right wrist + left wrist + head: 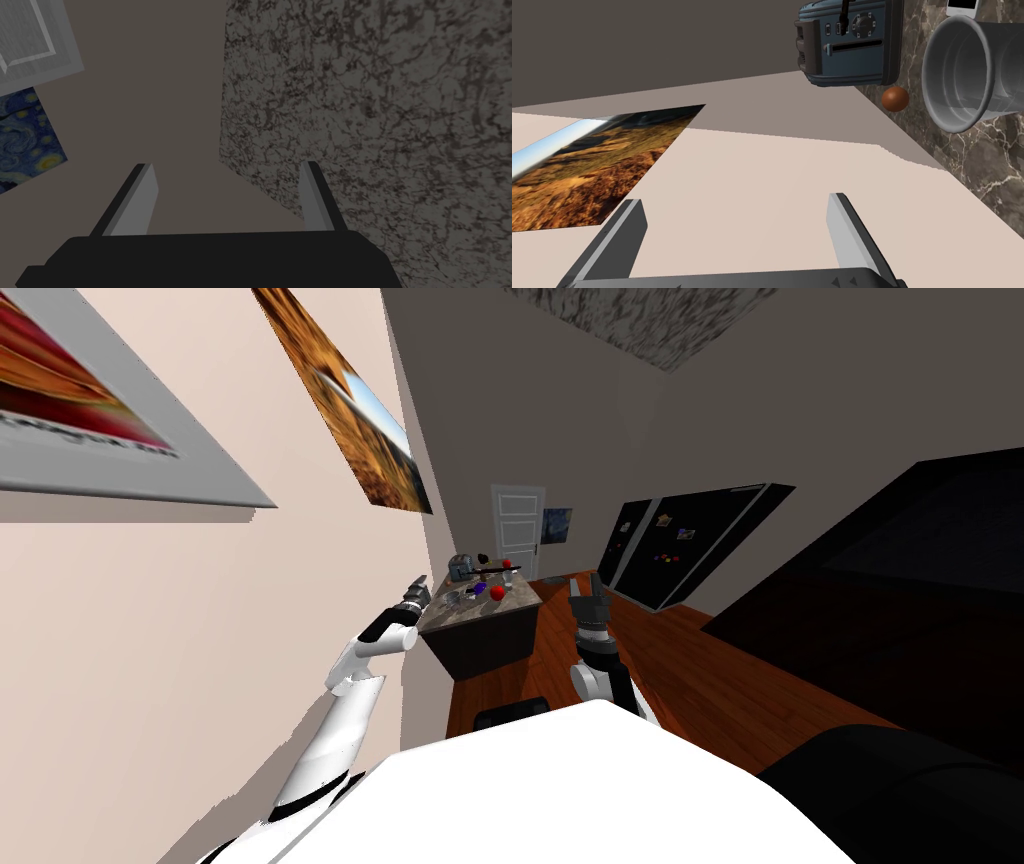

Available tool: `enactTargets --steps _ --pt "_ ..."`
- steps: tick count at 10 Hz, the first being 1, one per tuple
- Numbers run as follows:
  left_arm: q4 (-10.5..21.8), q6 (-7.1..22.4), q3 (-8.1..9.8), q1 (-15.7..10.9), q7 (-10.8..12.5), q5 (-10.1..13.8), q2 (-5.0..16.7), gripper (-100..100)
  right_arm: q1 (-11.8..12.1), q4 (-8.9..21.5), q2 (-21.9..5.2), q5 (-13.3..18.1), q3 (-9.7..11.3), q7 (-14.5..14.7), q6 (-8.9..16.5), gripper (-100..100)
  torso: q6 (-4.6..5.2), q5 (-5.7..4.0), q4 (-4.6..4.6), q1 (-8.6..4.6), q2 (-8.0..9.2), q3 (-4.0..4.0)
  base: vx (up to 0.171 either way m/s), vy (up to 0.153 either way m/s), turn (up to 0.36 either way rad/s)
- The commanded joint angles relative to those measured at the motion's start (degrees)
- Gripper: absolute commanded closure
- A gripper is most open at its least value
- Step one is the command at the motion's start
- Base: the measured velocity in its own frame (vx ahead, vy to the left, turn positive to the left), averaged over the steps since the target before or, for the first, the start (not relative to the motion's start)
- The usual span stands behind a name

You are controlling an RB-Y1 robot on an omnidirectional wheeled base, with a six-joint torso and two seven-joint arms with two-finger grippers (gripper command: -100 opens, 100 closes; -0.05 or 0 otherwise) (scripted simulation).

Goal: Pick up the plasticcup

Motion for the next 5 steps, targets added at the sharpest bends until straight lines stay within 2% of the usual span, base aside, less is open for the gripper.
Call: enactTargets --steps 1,3,4,5 --pt "2.77 2.86 0.07 -2.8 -0.31 1.01 1.54 -100 0.0 0.0 0.0 0.0 0.0 0.0 0.0 0 0.0 0.0 0.0 0.0 0.0 0.0 0.004 -0.027 0.005" --pt "2.77 5.53 0.07 -2.8 -0.31 1.01 1.54 -100 0.0 0.0 0.0 0.0 0.0 0.0 0.0 0 0.0 -0.01 0.0 -0.02 -0.01 -0.01 0.004 -0.018 0.002" --pt "5.19 7.73 0.03 -5.26 -0.6 1.71 2.67 -100 0.0 0.0 0.0 0.0 0.0 0.0 0.0 0 0.0 0.01 0.0 0.03 0.0 0.0 0.006 -0.018 0.001" --pt "5.19 9.25 0.03 -5.26 -0.6 1.71 2.67 -100 0.0 0.0 0.0 0.0 0.0 0.0 0.0 0 0.0 0.0 0.0 0.01 -0.02 -0.01 0.01 -0.02 0.0"
